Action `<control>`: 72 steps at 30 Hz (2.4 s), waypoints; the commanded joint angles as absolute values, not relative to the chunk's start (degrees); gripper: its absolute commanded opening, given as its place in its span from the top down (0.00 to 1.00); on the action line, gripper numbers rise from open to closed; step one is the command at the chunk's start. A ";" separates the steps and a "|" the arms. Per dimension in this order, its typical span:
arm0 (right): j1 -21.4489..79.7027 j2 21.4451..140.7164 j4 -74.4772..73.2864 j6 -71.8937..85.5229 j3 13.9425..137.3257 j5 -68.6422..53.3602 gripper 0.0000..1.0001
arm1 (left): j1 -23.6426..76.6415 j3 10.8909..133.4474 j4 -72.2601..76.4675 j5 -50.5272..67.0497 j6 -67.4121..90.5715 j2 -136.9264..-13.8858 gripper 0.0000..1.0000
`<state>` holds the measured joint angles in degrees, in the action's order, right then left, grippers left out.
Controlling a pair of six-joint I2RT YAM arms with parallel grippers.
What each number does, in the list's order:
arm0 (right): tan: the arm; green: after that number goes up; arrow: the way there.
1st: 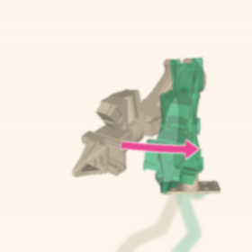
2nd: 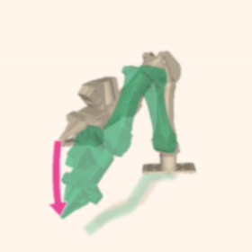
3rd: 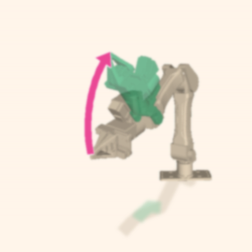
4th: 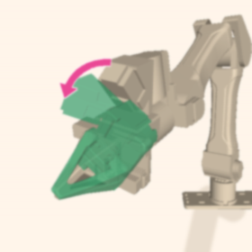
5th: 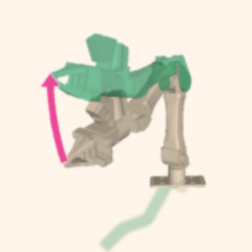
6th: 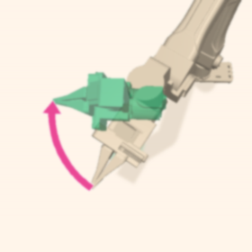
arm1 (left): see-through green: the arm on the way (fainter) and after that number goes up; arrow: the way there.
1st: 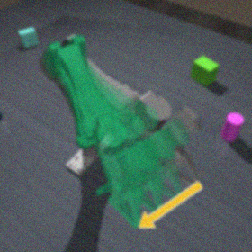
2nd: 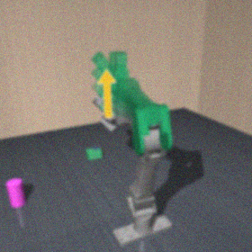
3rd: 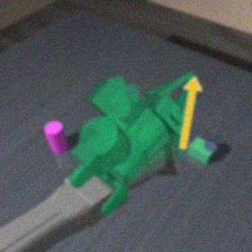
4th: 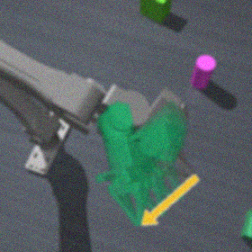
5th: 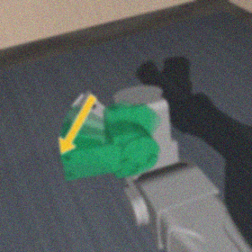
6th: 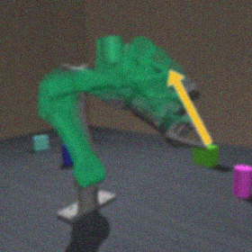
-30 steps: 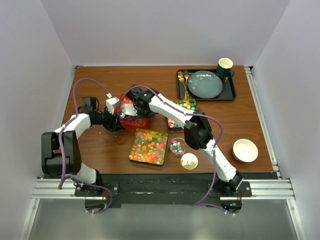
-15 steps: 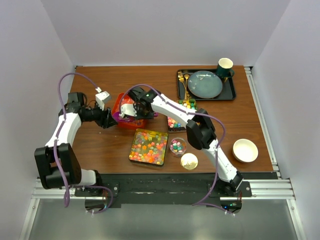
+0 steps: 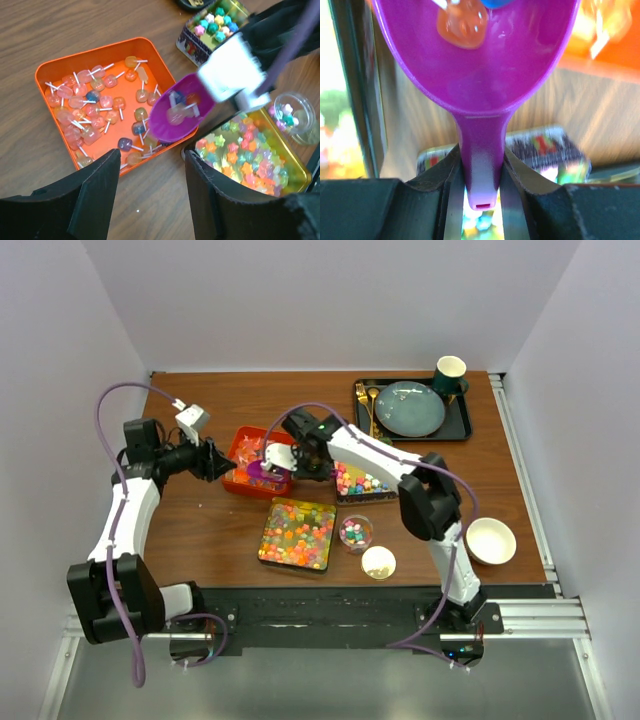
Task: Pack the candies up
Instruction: Scoop the fake candies from the storage box, then place the fake candies in the packing bottle.
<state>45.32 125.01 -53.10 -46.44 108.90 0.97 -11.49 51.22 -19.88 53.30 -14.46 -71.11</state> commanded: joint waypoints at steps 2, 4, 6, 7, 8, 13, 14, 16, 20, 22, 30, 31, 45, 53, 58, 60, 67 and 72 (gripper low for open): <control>42.10 108.74 -51.59 -44.74 99.86 1.49 1.00 | -9.85 47.82 -7.92 52.74 -4.49 -70.66 0.41; 41.14 102.08 -51.33 -45.26 93.80 1.67 1.00 | -8.27 47.11 -5.64 52.73 -3.78 -70.75 0.41; 40.52 97.14 -51.33 -46.75 87.38 2.72 1.00 | -6.95 46.93 -5.10 52.65 -3.69 -70.66 0.41; 40.26 92.59 -52.11 -47.54 85.45 2.90 1.00 | -5.55 46.93 -4.92 52.39 -3.95 -70.58 0.41; 39.91 90.37 -52.47 -48.24 81.60 3.42 1.00 | -4.84 46.93 -5.01 52.30 -4.74 -70.40 0.41; 39.46 79.29 -59.21 -51.77 74.19 5.79 1.00 | -0.80 45.19 -4.67 51.86 -4.66 -68.65 0.41; 39.55 77.45 -61.15 -51.59 74.01 6.32 1.00 | -0.44 44.57 -3.88 51.94 -2.40 -68.12 0.41; 39.46 75.86 -67.28 -51.33 73.57 7.46 1.00 | 1.04 42.90 -1.51 51.94 -0.45 -66.45 0.41; 39.38 70.24 -73.73 -54.05 70.59 11.33 1.00 | 2.90 39.91 2.19 51.34 3.34 -64.43 0.41; 39.46 67.68 -76.62 -55.63 68.38 13.35 1.00 | 2.90 38.15 4.03 49.93 4.22 -63.46 0.41; 39.38 68.90 -82.09 -56.08 68.29 20.48 1.00 | 2.37 38.23 0.97 48.25 0.26 -62.40 0.40; 39.46 69.86 -82.26 -56.07 68.46 20.91 1.00 | 2.03 38.23 0.79 48.16 0.35 -62.58 0.40; 39.46 79.27 -82.71 -56.77 71.63 30.67 1.00 | 0.44 36.83 -1.23 44.47 -0.88 -61.44 0.40; 41.30 80.07 -81.30 -59.15 69.09 35.23 1.00 | 0.09 37.18 -1.41 43.95 -1.40 -60.82 0.40; 44.20 80.42 -80.42 -59.59 67.06 38.49 1.00 | 0.09 36.83 -1.85 43.59 -2.11 -60.38 0.40; 45.52 81.21 -80.68 -58.28 66.88 40.07 1.00 | 0.00 36.56 -1.23 43.59 -1.85 -60.03 0.40; 47.11 85.08 -82.00 -55.20 69.17 43.76 1.00 | 0.00 35.69 -0.88 43.77 -1.06 -58.63 0.40; 48.25 86.48 -83.14 -54.58 70.22 45.52 1.00 | -1.58 34.63 1.14 43.95 -0.62 -57.66 0.40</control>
<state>47.33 86.11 -76.29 -55.53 67.59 40.73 -0.78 35.53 -2.42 43.64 -0.64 -59.27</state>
